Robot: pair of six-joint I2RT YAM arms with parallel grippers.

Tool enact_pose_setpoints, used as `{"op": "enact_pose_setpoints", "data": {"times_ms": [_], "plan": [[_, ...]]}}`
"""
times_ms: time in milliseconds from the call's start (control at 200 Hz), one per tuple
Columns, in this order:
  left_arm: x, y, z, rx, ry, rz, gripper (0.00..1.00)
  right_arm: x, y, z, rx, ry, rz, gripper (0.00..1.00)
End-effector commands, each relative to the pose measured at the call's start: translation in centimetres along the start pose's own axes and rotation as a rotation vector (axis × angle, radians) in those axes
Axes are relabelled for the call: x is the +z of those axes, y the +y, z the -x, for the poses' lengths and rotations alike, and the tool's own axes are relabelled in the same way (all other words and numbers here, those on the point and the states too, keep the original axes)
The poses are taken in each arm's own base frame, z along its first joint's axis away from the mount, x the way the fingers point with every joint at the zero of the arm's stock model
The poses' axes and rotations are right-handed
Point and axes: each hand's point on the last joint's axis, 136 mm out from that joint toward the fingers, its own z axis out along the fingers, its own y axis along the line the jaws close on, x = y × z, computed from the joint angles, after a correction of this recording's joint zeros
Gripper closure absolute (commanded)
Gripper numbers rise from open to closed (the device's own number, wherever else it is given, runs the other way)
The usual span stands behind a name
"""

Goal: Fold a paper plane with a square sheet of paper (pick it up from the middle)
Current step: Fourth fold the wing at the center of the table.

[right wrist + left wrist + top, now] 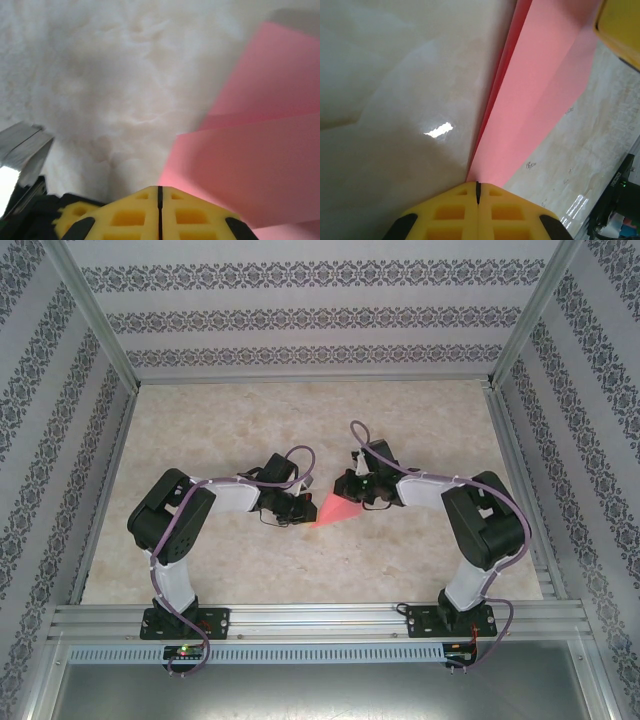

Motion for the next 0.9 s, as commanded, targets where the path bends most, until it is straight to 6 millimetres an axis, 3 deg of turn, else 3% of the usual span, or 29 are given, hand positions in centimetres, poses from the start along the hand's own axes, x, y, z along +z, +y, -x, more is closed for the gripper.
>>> {"op": "enact_pose_setpoints", "data": {"times_ms": [0,210,355,570,894], "plan": [[0.7,3.1,-2.3,-0.046,0.081,0.123,1.0,0.6,1.0,-1.4,-0.084,0.017,0.028,0.94],[0.9,3.3,-2.4,-0.053,0.088,0.126,1.0,2.5,0.8,-3.0,-0.084,0.069,0.04,0.97],[1.0,3.8,-2.7,-0.065,0.092,0.139,1.0,3.6,-0.3,-4.2,-0.076,0.098,0.035,0.98],[1.2,4.2,-2.9,-0.077,0.099,0.148,1.0,3.3,-0.3,-4.8,-0.093,0.089,0.059,0.98],[1.2,4.4,-3.0,-0.083,0.099,0.159,1.0,2.0,1.8,-4.9,-0.13,0.062,0.094,0.97]]}}
